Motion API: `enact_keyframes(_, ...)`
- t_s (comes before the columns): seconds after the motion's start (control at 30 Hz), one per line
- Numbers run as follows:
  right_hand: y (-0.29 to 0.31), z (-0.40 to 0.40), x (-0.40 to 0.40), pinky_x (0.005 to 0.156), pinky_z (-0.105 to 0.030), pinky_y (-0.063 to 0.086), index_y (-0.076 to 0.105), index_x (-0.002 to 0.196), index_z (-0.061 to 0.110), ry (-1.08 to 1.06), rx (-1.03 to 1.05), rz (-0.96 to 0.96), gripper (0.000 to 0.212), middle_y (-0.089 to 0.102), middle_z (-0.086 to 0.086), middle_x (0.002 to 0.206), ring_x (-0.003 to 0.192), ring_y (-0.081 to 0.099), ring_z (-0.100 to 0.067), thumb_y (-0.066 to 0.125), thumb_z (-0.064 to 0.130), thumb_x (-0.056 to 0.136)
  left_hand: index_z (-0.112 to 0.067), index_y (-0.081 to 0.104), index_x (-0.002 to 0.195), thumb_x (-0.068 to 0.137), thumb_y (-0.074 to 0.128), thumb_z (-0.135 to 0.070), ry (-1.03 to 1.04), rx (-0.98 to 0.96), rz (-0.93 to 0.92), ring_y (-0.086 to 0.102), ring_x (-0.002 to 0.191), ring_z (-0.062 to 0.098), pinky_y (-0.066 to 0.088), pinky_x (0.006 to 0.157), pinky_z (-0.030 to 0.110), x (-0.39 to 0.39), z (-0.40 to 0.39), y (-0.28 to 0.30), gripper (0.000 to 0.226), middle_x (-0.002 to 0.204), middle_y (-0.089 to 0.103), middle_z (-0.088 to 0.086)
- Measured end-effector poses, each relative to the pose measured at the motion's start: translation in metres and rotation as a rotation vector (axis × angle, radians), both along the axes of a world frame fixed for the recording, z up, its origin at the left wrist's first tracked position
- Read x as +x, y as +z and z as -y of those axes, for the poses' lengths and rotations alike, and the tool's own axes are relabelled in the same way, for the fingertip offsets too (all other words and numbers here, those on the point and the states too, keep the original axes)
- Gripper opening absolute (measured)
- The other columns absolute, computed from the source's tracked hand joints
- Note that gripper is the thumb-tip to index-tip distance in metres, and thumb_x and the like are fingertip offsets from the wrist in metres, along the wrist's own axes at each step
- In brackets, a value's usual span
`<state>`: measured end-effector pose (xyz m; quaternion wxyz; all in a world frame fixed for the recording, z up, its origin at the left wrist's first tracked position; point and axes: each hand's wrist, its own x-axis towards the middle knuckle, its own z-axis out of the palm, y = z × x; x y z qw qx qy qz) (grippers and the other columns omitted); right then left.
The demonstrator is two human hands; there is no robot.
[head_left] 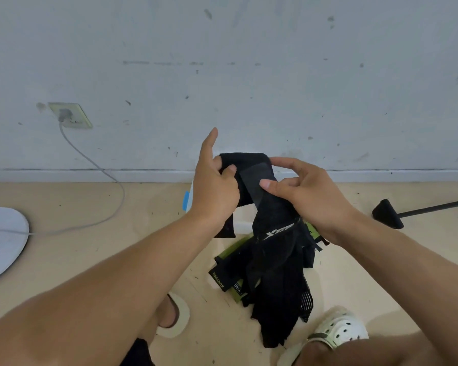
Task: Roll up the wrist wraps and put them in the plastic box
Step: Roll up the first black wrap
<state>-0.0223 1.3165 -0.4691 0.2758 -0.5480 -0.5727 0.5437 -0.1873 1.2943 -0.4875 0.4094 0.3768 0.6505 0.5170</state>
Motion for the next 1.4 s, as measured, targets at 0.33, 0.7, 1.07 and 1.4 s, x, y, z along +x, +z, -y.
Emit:
enact_keyframes(0.33, 0.01, -0.014, 0.01, 0.085, -0.034, 0.06, 0.065, 0.137, 0.026, 0.182, -0.278, 0.099, 0.043, 0.081, -0.004, 0.104, 0.095, 0.078, -0.022, 0.07, 0.014, 0.096, -0.05, 0.011, 0.162, 0.107, 0.047, 0.001, -0.09, -0.007, -0.266, 0.054, 0.138, 0.02, 0.042, 0.091, 0.003, -0.005, -0.004, -0.003, 0.084, 0.151, 0.054, 0.013)
enact_keyframes(0.7, 0.013, -0.005, 0.025, 0.076, -0.028, 0.053, 0.067, 0.113, 0.021, 0.145, -0.061, -0.026, 0.016, 0.077, -0.006, 0.085, 0.076, 0.072, -0.017, 0.071, 0.019, 0.097, -0.042, 0.018, 0.163, 0.105, 0.052, -0.003, 0.08, -0.082, 0.129, 0.057, 0.134, 0.024, 0.046, 0.115, 0.049, -0.042, -0.021, 0.007, 0.078, 0.151, 0.054, 0.005)
enact_keyframes(1.07, -0.009, 0.004, -0.007, 0.085, -0.039, 0.054, 0.067, 0.11, 0.007, -0.103, -0.079, -0.189, 0.021, 0.078, -0.009, 0.088, 0.076, 0.069, -0.018, 0.072, 0.023, 0.097, -0.035, 0.024, 0.163, 0.106, 0.049, 0.004, -0.037, -0.055, 0.315, 0.072, 0.111, 0.021, 0.061, 0.093, 0.042, -0.007, -0.009, 0.008, 0.073, 0.131, 0.069, 0.005)
enact_keyframes(1.4, -0.017, 0.002, -0.007, 0.106, -0.052, 0.053, 0.068, 0.113, 0.016, -0.135, -0.063, -0.138, 0.024, 0.08, -0.006, 0.096, 0.101, 0.075, -0.027, 0.076, 0.029, 0.094, -0.037, 0.026, 0.161, 0.107, 0.049, 0.001, -0.065, -0.035, 0.323, 0.071, 0.115, 0.02, 0.056, 0.105, 0.049, 0.002, -0.003, 0.007, 0.07, 0.123, 0.073, 0.001)
